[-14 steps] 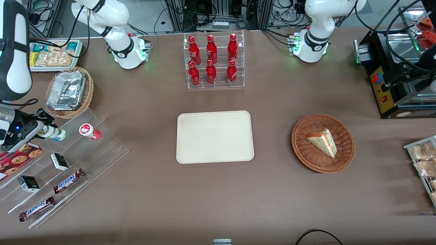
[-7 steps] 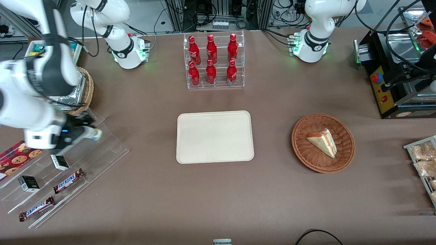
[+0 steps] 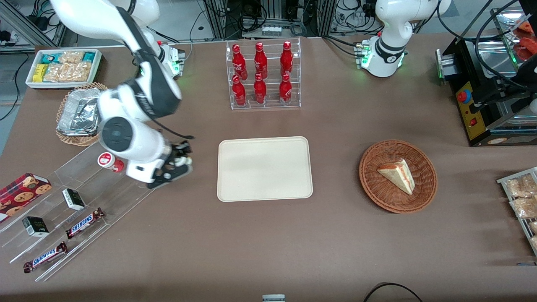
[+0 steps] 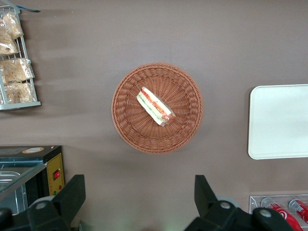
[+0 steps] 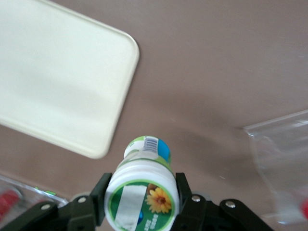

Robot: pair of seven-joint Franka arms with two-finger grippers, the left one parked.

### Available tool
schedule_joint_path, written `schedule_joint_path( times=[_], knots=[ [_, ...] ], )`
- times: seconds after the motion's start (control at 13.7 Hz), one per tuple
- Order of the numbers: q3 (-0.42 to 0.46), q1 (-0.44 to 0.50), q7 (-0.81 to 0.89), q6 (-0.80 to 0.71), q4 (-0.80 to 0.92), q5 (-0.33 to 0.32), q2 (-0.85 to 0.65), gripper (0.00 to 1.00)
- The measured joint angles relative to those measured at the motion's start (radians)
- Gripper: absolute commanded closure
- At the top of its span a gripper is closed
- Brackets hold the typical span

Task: Place green gum on tray
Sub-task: 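Lift the gum jar and carry it over the cream tray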

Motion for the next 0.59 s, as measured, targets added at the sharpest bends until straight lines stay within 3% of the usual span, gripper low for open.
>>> schedule_joint_path(
  times=[0.59],
  knots=[
    [0.000, 0.214, 0.404, 0.164, 0.128, 0.010, 0.173, 1.00]
  ],
)
